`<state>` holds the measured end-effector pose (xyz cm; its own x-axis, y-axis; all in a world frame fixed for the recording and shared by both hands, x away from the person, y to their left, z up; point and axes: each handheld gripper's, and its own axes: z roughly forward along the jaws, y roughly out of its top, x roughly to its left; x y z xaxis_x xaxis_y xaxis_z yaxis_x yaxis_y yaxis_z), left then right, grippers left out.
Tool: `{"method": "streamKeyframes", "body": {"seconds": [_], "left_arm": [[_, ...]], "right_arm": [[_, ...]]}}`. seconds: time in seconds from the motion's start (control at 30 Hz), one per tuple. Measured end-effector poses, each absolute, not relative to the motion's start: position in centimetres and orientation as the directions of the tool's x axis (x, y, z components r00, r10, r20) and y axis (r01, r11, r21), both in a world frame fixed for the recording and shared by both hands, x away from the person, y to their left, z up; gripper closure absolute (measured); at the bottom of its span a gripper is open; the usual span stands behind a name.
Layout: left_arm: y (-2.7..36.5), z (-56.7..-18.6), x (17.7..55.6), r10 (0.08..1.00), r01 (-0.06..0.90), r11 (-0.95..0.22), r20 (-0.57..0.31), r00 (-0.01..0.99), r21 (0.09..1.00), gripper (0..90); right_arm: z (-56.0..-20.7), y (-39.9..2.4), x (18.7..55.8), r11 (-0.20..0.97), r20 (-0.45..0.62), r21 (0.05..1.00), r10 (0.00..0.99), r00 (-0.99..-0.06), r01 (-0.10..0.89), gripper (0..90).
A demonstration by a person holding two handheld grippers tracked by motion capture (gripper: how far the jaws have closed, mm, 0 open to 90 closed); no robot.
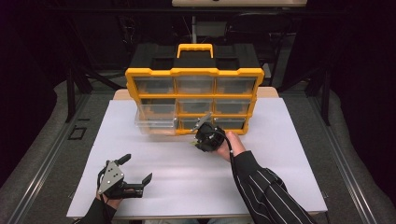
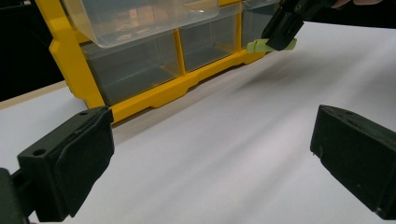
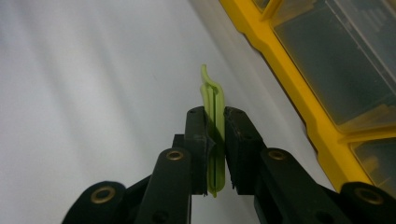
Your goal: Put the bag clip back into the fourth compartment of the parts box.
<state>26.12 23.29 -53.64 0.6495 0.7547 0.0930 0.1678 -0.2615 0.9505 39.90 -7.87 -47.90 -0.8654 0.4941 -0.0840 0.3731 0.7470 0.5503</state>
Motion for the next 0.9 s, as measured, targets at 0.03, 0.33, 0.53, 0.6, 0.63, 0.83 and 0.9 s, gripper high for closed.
{"method": "streamKeyframes", "body": {"seconds": [0.03,0.33,0.53,0.6,0.63,0.83,0.9], "left_arm": [[23.3,-53.6,26.1,0.754,0.167,-0.265,0.096,0.650,0.950,0.0],[23.3,-53.6,26.1,0.753,0.164,-0.266,0.098,0.651,0.950,0.0],[23.2,-53.6,26.1,0.752,0.162,-0.268,0.100,0.652,0.950,0.0],[23.2,-53.6,26.1,0.752,0.162,-0.267,0.100,0.651,0.950,0.0],[23.2,-53.6,26.1,0.753,0.162,-0.266,0.100,0.651,0.950,0.0],[23.2,-53.6,26.1,0.753,0.163,-0.267,0.100,0.650,0.950,0.0],[23.2,-53.6,26.1,0.753,0.162,-0.267,0.100,0.650,0.950,0.0]], "right_arm": [[-47.8,-7.9,39.9,0.746,-0.083,0.551,0.496,-0.864,0.375,79.9],[-46.6,-7.9,40.0,0.740,-0.091,0.565,0.495,-0.864,0.364,79.9],[-45.9,-8.0,40.0,0.732,-0.087,0.574,0.500,-0.861,0.367,80.0],[-45.6,-8.0,40.1,0.734,-0.092,0.575,0.498,-0.862,0.362,80.0],[-45.5,-8.0,40.1,0.730,-0.089,0.576,0.503,-0.860,0.367,80.0],[-45.0,-8.1,40.2,0.730,-0.095,0.577,0.505,-0.858,0.366,80.1],[-44.8,-8.2,40.2,0.729,-0.094,0.578,0.508,-0.856,0.368,80.1]]}}
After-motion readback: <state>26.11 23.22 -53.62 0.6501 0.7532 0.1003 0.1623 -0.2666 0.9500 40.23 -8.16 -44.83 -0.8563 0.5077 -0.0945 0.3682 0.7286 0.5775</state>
